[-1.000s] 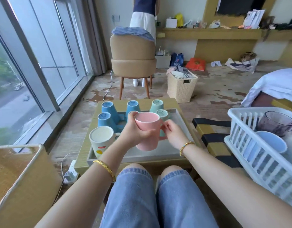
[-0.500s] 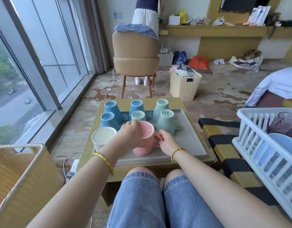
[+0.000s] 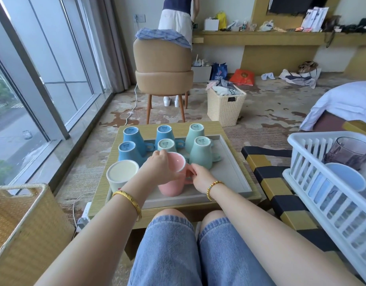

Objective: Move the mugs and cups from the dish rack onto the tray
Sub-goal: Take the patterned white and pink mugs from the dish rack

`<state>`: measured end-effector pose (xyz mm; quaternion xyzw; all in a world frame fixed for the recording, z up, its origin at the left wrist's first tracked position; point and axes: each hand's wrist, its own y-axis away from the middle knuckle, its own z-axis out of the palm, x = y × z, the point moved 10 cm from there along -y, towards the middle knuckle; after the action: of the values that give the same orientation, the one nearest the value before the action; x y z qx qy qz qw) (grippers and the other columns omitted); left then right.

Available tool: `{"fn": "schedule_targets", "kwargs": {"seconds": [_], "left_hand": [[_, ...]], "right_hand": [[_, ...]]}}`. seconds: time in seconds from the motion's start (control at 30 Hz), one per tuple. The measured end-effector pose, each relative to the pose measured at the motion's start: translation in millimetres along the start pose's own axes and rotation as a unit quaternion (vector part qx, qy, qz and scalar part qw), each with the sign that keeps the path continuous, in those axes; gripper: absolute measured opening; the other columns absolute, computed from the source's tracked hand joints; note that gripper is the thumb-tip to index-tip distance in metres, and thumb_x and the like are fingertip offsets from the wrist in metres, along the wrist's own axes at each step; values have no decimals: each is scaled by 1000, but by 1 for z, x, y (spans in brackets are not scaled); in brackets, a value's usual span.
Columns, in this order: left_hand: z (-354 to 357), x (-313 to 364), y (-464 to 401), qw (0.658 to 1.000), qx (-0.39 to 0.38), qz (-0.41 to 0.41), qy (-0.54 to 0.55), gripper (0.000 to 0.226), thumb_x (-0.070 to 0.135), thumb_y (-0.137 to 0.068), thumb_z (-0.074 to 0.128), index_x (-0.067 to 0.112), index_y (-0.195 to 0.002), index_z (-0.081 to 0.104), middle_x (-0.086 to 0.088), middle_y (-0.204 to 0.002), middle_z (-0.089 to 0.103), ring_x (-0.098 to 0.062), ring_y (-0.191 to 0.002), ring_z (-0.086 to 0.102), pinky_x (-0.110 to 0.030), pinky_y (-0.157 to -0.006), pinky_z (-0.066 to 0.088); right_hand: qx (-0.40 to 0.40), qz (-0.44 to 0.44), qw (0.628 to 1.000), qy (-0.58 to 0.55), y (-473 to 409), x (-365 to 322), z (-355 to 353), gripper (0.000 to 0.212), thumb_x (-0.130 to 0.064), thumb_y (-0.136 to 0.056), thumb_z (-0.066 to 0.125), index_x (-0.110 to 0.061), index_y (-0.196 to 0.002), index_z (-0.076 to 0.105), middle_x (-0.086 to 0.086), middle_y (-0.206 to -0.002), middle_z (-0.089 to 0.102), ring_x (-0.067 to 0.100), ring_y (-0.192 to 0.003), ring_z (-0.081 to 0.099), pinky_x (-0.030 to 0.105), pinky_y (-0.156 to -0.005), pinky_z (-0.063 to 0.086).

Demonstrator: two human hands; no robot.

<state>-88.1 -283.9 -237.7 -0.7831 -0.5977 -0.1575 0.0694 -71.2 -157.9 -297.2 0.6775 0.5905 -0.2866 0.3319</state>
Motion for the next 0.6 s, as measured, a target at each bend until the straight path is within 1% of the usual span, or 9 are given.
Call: {"fn": "schedule_targets", "kwargs": {"seconds": [0.07, 0.1, 0.17, 0.23, 0.37, 0.47, 0.53, 0.57, 0.6], "left_hand": [[1, 0, 0, 1000, -3, -2, 5, 100, 63, -68, 66, 5, -138, 26, -15, -135, 40, -30, -120, 45, -37, -95, 41], [1, 0, 1, 1000, -5, -2, 7, 99, 62, -68, 67, 5, -139, 26, -15, -135, 40, -30, -120, 45, -37, -95, 41], [2, 0, 1, 1000, -12, -6, 13, 100, 60, -68, 68, 5, -139, 25, -15, -136, 40, -30, -120, 46, -37, -94, 41], [2, 0, 1, 1000, -16, -9, 10, 102, 60, -67, 69, 5, -140, 24, -14, -136, 40, -29, -120, 46, -36, -93, 41], [1, 0, -2, 999, -25, -17, -27, 101, 63, -65, 69, 5, -138, 27, -13, -131, 45, -27, -114, 50, -32, -82, 41], [0, 2, -3, 998, -29, -22, -53, 104, 67, -65, 65, 4, -139, 26, -12, -130, 47, -28, -115, 51, -37, -89, 43], [1, 5, -2, 995, -33, -25, -89, 105, 68, -69, 60, 2, -142, 22, -13, -133, 47, -29, -119, 49, -39, -95, 42], [1, 6, -2, 991, -41, -31, -124, 104, 67, -73, 57, 1, -143, 18, -14, -137, 44, -30, -124, 45, -40, -100, 38], [0, 10, -2, 984, -53, -38, -167, 101, 65, -78, 54, 1, -145, 14, -16, -144, 38, -32, -132, 36, -42, -106, 32]], "right_hand": [[-13, 4, 1000, 20, 0, 0, 3, 30, 7, -88, 35, -17, -72, 44, 15, -97, 58, 37, -104, 57, 49, -94, 49], [-16, 6, 999, 32, 0, 0, 4, 24, 6, -88, 36, -13, -81, 49, 16, -103, 60, 35, -104, 57, 47, -95, 48], [-17, 5, 999, 51, 1, 0, 3, 20, 3, -88, 38, -7, -97, 53, 17, -109, 61, 33, -104, 57, 45, -96, 47], [-17, 4, 997, 70, 2, 1, 2, 19, 1, -90, 39, -6, -103, 52, 17, -111, 60, 33, -105, 56, 42, -95, 47], [-25, 9, 994, 106, 2, 4, 3, 19, -4, -91, 39, -10, -106, 49, 15, -111, 59, 31, -102, 56, 38, -90, 45], [-30, 8, 991, 128, 3, 4, 3, 20, -4, -92, 38, -12, -106, 48, 14, -110, 59, 30, -99, 56, 35, -84, 44], [-32, 6, 989, 143, 4, 5, 2, 20, -4, -92, 38, -13, -107, 47, 14, -110, 59, 30, -99, 57, 33, -80, 43], [-33, 3, 987, 154, 6, 5, 1, 20, -5, -92, 39, -13, -108, 46, 14, -111, 59, 30, -99, 57, 32, -78, 42], [-35, -2, 986, 166, 9, 4, -1, 21, -5, -92, 40, -13, -111, 44, 15, -113, 58, 30, -101, 57, 32, -78, 43]]}}
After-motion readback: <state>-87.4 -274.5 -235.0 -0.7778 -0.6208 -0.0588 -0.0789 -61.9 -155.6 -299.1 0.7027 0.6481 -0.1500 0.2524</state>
